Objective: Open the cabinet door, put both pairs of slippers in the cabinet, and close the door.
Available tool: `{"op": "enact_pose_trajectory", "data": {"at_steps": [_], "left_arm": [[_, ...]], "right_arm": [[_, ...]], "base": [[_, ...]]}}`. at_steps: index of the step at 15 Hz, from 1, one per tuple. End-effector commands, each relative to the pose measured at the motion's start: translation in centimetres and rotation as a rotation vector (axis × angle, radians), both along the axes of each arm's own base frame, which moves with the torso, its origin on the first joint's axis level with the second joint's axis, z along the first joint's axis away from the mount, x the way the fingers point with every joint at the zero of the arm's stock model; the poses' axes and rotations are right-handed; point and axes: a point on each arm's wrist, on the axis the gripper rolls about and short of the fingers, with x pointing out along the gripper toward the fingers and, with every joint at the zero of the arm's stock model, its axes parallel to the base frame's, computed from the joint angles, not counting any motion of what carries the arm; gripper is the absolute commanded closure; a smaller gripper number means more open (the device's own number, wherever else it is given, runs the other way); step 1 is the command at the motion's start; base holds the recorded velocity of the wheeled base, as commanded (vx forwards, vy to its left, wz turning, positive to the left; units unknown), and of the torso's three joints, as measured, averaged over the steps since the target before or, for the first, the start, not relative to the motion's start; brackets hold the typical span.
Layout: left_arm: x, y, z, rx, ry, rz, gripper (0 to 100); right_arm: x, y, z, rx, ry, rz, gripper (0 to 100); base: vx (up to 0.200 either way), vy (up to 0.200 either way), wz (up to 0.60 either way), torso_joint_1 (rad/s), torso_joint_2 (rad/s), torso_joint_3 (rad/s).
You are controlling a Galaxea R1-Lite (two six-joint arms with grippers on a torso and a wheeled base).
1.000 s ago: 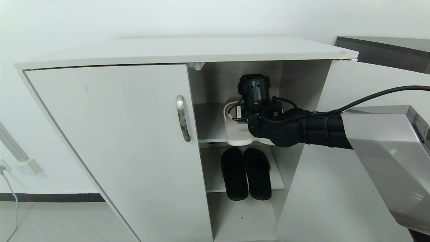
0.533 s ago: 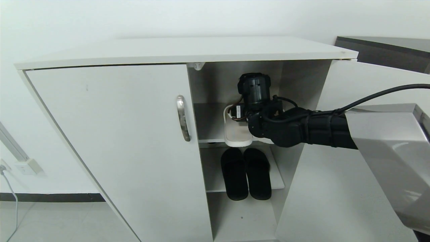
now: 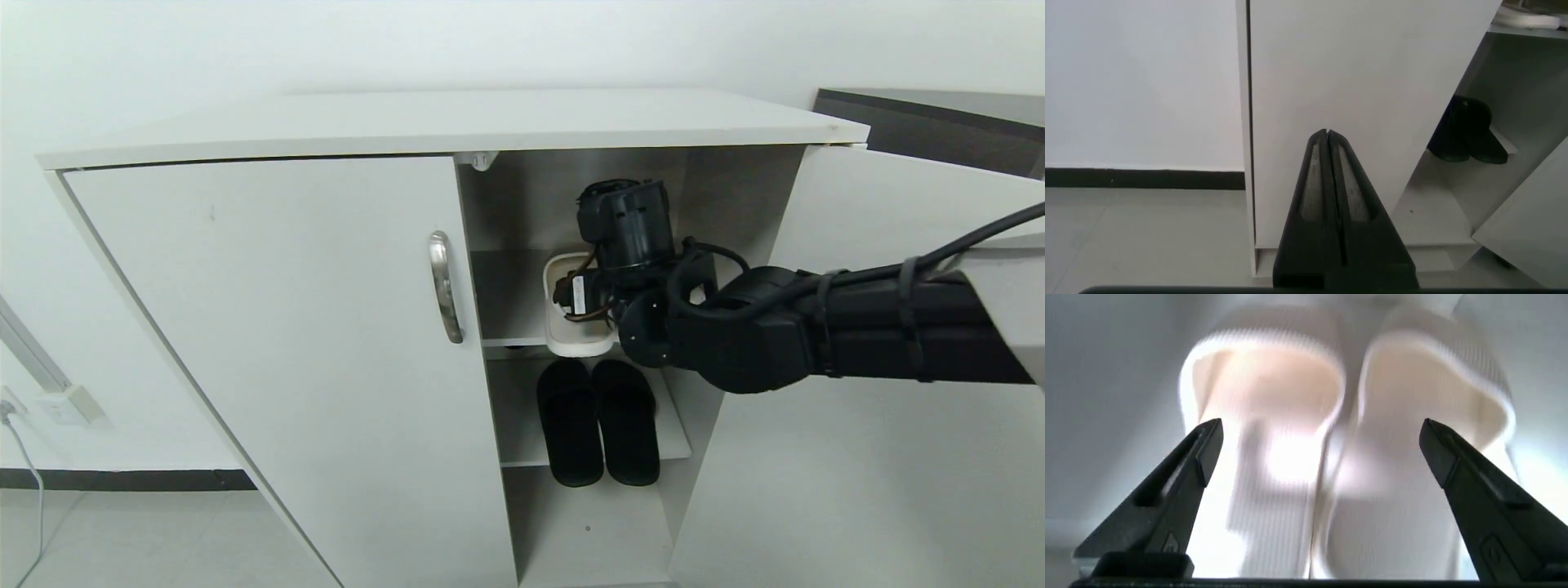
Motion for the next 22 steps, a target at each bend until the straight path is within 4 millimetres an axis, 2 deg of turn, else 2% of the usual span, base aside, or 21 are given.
{"op": "enact_pose_trajectory", "data": {"at_steps": [1,2,3,5,6,8,11,20,22], "left_arm": [[0.0,0.0,0.0,-0.001,0.001,0.002,100],[0.0,0.0,0.0,-0.001,0.001,0.0,100],[0.0,0.0,0.0,-0.001,0.001,0.0,100],[0.0,0.0,0.0,-0.001,-0.001,0.0,100],[0.0,0.0,0.0,-0.001,-0.001,0.0,100],[0.0,0.0,0.0,-0.001,0.001,0.0,100],[0.0,0.0,0.0,0.001,0.001,0.0,100],[0.0,0.0,0.0,0.001,-0.001,-0.001,100],[0.0,0.0,0.0,0.001,0.001,0.0,100]], "right_arm": [[-4.2,-1.2,1.8,0.038,0.004,0.052,0],[-5.0,-1.3,1.5,0.038,0.019,0.067,0],[-6.9,-2.0,0.8,0.047,0.043,0.096,0],[-8.7,-2.8,-0.6,0.08,0.048,0.158,0],[-8.9,-3.2,-1.4,0.103,0.024,0.175,100],[-9.3,-3.6,-3.1,0.112,-0.022,0.224,100],[-10.0,-4.1,-4.6,0.086,-0.073,0.321,100],[-10.3,-3.9,-5.0,0.081,-0.082,0.335,100],[-10.3,-3.9,-5.1,0.078,-0.078,0.335,100]], "base": [[0.0,0.0,0.0,0.0,0.0,0.0],[0.0,0.0,0.0,0.0,0.0,0.0],[0.0,0.0,0.0,0.0,0.0,0.0],[0.0,0.0,0.0,0.0,0.0,0.0],[0.0,0.0,0.0,0.0,0.0,0.0],[0.0,0.0,0.0,0.0,0.0,0.0],[0.0,0.0,0.0,0.0,0.0,0.0],[0.0,0.0,0.0,0.0,0.0,0.0],[-0.2,0.0,0.0,0.005,0.0,0.0]]}}
